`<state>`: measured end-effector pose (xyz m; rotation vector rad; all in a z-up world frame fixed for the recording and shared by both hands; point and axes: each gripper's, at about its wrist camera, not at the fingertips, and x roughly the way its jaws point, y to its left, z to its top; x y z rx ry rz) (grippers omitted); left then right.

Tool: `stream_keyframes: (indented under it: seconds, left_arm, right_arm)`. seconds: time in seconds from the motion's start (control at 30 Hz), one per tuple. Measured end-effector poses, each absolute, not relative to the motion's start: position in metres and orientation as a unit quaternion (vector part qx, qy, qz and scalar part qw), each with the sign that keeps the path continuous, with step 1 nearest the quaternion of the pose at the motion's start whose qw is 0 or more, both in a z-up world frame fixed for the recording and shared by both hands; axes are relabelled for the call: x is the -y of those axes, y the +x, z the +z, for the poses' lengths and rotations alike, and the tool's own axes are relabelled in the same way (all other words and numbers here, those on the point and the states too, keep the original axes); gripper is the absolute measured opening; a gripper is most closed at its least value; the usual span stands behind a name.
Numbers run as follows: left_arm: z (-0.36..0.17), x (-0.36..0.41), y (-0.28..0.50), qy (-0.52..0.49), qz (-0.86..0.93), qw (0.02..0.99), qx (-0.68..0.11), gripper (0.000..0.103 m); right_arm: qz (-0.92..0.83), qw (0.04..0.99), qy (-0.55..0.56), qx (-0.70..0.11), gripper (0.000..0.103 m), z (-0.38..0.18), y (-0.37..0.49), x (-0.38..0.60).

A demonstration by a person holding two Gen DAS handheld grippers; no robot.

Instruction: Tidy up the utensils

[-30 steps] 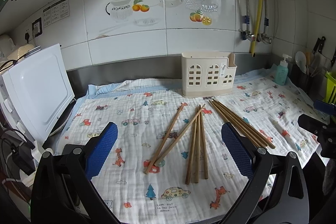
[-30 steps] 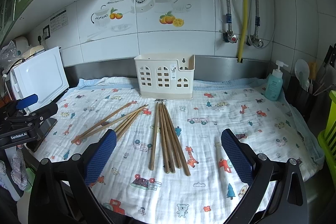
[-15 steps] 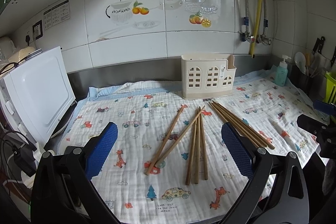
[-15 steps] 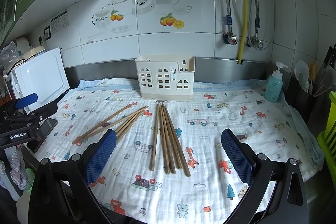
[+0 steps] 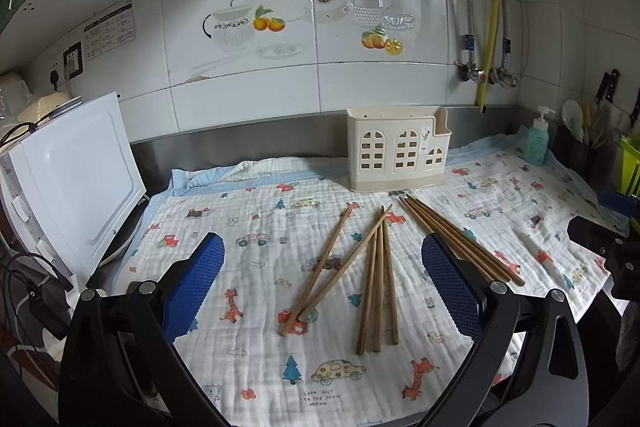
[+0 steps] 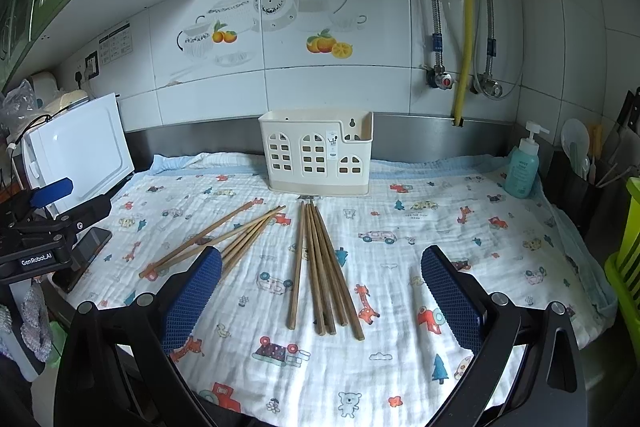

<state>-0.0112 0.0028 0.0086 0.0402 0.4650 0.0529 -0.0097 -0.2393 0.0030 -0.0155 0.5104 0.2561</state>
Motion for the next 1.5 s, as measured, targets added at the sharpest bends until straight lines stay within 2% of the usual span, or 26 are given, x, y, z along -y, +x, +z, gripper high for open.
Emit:
stream_keyframes:
  seconds: [1.5]
  left_arm:
    - [-0.047, -0.021, 0.064, 0.014, 0.023, 0.947, -0.321, 0.096]
  right_arm:
    - [0.142, 0.936, -0.008, -0.323, 0.096, -0.047, 0.054, 0.232]
